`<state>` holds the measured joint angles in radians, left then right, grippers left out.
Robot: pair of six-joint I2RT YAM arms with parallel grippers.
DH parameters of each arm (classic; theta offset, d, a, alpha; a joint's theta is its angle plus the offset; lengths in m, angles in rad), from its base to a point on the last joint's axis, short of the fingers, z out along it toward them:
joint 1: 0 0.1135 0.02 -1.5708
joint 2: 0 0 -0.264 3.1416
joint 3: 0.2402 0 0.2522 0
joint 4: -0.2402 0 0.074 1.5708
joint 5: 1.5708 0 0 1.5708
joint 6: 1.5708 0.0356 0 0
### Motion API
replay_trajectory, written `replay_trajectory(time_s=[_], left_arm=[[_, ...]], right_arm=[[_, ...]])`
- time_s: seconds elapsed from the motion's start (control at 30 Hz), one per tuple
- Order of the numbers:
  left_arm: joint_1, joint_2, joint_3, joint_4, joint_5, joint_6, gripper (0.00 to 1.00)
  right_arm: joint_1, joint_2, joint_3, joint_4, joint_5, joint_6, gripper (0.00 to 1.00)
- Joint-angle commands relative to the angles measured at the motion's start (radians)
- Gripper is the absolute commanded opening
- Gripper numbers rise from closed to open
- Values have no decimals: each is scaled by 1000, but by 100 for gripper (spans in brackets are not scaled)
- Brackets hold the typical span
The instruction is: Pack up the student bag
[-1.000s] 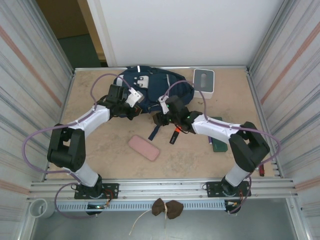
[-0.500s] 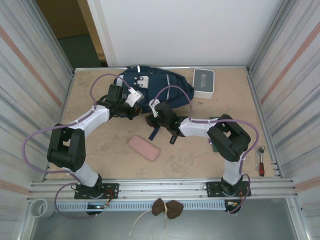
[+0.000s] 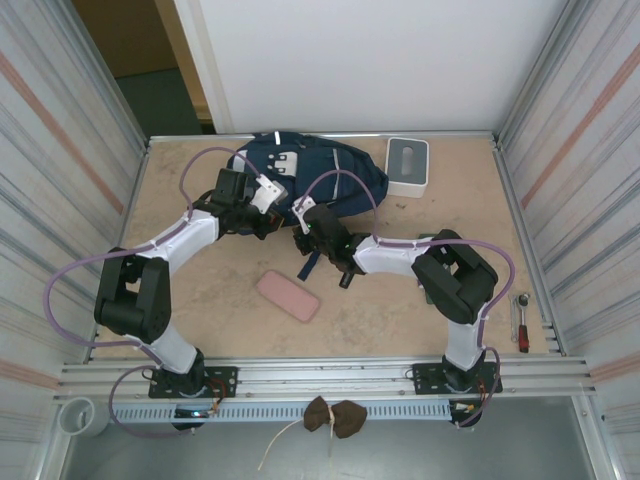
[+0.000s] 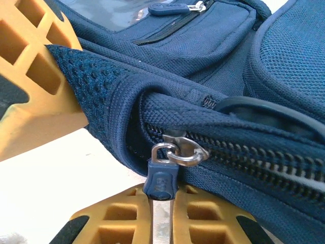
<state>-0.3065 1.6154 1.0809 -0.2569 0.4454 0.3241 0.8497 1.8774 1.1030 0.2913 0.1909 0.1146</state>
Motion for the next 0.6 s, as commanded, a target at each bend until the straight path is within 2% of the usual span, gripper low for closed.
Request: replay_trajectory(time_s=[0.0, 0.37, 0.47, 0.57], left_arm=[[6, -42, 41, 41, 49, -6, 0], [11, -34, 33, 45, 48, 10, 0], [10, -34, 36, 43, 56, 6, 0], [10, -37, 34, 47, 67, -1, 0]], right_arm=[[-10, -61, -19, 24, 27, -29, 4], [-64, -130, -97, 39, -74, -1, 0], [-62, -124, -113, 63, -137, 14, 9], [-41, -102, -123, 103, -136, 19, 25]])
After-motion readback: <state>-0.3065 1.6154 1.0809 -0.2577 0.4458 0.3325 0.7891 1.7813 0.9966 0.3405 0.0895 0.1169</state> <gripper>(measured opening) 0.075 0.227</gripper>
